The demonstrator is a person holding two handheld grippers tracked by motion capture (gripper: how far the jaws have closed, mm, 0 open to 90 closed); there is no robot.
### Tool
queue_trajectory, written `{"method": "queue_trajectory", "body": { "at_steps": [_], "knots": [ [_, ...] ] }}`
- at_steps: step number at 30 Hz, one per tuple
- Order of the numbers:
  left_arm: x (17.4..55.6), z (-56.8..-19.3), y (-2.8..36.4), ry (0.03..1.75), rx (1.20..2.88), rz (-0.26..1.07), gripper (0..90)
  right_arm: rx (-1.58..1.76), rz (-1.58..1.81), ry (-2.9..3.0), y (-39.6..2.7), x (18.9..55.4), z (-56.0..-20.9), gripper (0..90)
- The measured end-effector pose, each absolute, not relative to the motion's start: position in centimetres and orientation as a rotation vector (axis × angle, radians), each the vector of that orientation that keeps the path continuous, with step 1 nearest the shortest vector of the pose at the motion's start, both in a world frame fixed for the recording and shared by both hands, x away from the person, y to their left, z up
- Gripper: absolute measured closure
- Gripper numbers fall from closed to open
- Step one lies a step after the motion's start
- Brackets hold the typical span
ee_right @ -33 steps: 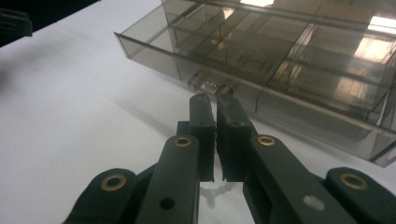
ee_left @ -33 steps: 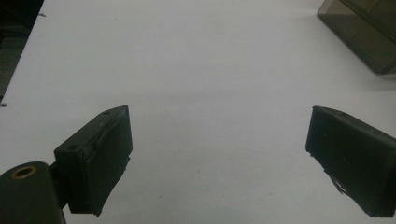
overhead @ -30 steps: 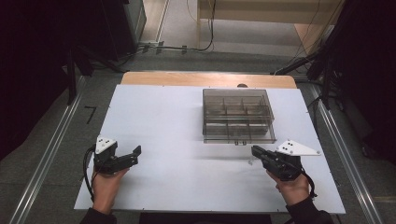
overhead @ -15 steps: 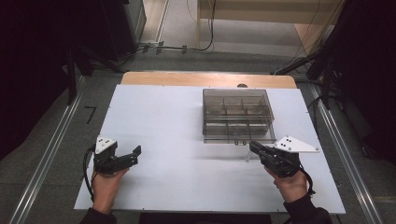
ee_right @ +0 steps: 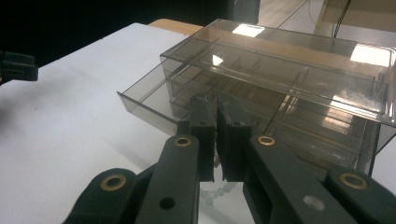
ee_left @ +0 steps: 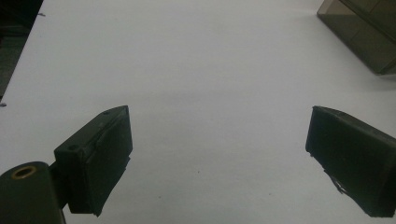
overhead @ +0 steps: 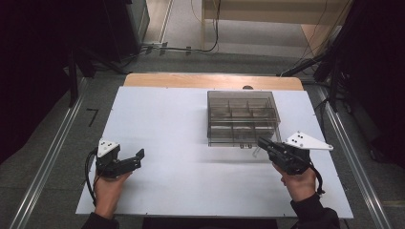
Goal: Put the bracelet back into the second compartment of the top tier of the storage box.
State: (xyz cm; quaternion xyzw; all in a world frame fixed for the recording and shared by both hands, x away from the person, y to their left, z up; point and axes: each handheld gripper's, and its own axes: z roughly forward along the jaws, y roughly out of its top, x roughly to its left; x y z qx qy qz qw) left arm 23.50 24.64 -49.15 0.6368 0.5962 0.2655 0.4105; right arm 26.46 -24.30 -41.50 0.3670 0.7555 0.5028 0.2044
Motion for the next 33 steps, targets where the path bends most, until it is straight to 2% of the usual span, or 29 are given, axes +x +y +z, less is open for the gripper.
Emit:
{"method": "queue_trajectory", "body": {
  "at_steps": [33],
  "knots": [
    [23.5,-49.2,24.7,1.501,1.600,0.666,7.8,1.026,1.436,2.051,-24.1,27.9,-39.6,83.6]
  ]
}}
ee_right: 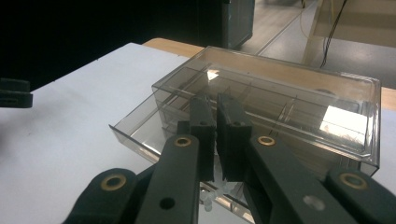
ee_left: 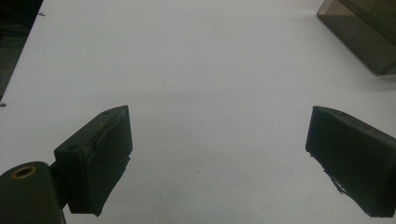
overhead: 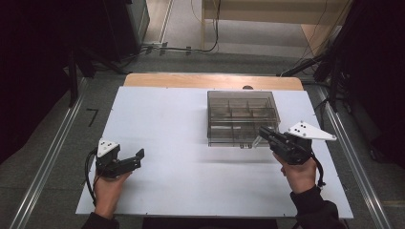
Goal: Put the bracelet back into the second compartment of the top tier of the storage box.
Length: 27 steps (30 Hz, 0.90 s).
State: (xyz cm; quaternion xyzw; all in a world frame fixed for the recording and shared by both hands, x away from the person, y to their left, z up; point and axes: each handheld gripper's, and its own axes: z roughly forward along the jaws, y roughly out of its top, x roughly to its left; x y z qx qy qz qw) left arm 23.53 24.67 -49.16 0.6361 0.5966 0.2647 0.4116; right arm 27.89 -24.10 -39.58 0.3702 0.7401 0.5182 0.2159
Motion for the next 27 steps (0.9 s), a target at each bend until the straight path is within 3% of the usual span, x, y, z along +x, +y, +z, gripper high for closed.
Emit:
{"method": "queue_trajectory", "body": {
  "at_steps": [27],
  "knots": [
    [23.5,-49.1,24.7,1.499,1.602,0.665,7.8,1.032,1.397,2.009,-23.5,29.5,-39.7,83.6]
  ]
}}
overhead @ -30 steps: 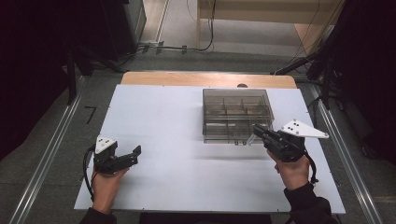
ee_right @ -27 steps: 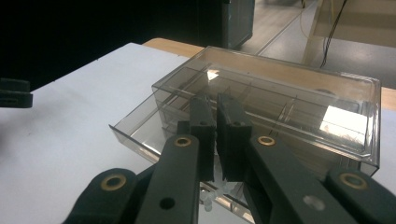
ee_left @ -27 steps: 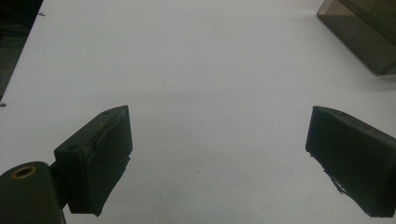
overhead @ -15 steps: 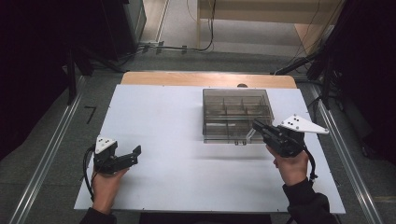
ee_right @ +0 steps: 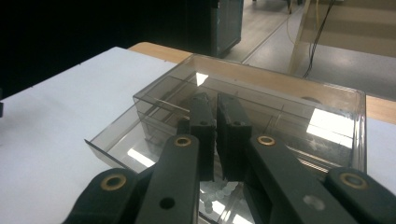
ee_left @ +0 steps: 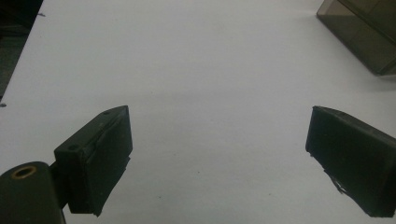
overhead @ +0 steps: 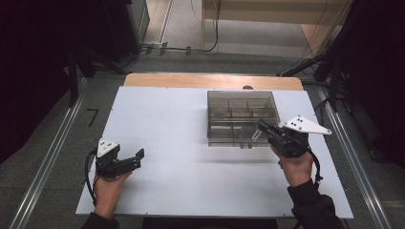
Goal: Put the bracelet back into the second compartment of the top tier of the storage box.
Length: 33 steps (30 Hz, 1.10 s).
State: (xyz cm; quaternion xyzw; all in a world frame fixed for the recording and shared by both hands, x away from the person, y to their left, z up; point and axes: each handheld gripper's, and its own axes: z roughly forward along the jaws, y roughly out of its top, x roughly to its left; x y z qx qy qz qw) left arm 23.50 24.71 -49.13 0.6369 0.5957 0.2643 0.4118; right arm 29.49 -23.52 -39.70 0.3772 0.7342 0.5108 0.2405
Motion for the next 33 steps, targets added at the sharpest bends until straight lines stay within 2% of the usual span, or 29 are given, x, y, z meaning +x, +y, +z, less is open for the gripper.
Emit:
{"method": "queue_trajectory", "body": {
  "at_steps": [23,33],
  "knots": [
    [23.5,-49.2,24.7,1.498,1.603,0.663,7.8,1.044,1.308,2.133,-20.9,31.8,-42.4,82.7],
    [23.5,-49.1,24.7,1.495,1.604,0.660,7.8,1.059,1.287,2.163,-20.3,32.2,-43.0,76.7]
  ]
}}
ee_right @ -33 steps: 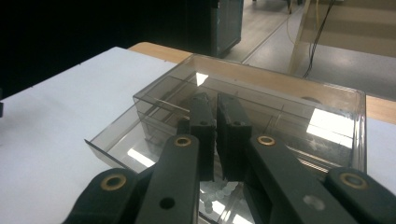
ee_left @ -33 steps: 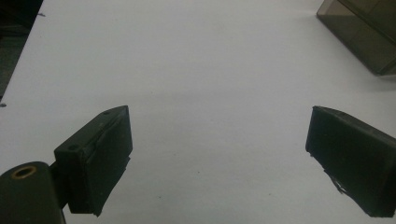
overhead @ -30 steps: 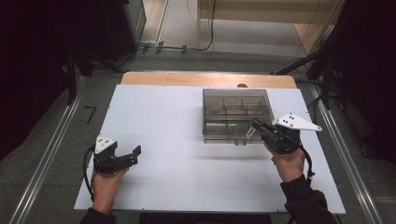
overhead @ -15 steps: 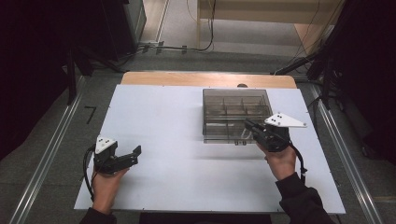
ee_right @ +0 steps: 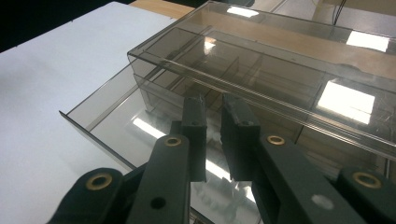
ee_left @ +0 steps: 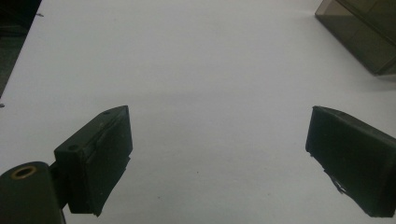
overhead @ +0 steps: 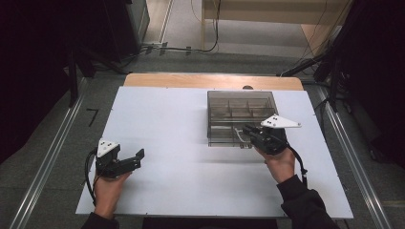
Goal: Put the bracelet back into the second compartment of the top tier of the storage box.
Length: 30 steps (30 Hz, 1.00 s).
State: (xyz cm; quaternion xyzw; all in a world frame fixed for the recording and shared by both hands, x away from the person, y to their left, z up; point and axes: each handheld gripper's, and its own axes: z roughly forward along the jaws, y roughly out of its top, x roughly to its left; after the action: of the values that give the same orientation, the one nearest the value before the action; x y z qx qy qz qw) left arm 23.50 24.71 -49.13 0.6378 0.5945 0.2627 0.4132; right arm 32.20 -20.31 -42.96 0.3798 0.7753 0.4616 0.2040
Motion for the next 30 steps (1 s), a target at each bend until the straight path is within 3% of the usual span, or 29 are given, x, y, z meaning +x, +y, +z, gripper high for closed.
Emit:
{"method": "queue_trajectory", "body": {
  "at_steps": [8,14,30],
  "knots": [
    [23.51,-49.13,24.68,1.494,1.603,0.662,7.8,1.075,1.299,2.161,-20.76,32.26,-42.81,65.1],
    [23.50,-49.13,24.72,1.494,1.604,0.661,7.7,1.074,1.291,2.175,-20.67,32.28,-42.92,50.9],
    [23.46,-49.11,24.75,1.494,1.605,0.661,7.8,1.098,1.272,2.162,-21.00,31.96,-42.78,32.2]
  ]
}}
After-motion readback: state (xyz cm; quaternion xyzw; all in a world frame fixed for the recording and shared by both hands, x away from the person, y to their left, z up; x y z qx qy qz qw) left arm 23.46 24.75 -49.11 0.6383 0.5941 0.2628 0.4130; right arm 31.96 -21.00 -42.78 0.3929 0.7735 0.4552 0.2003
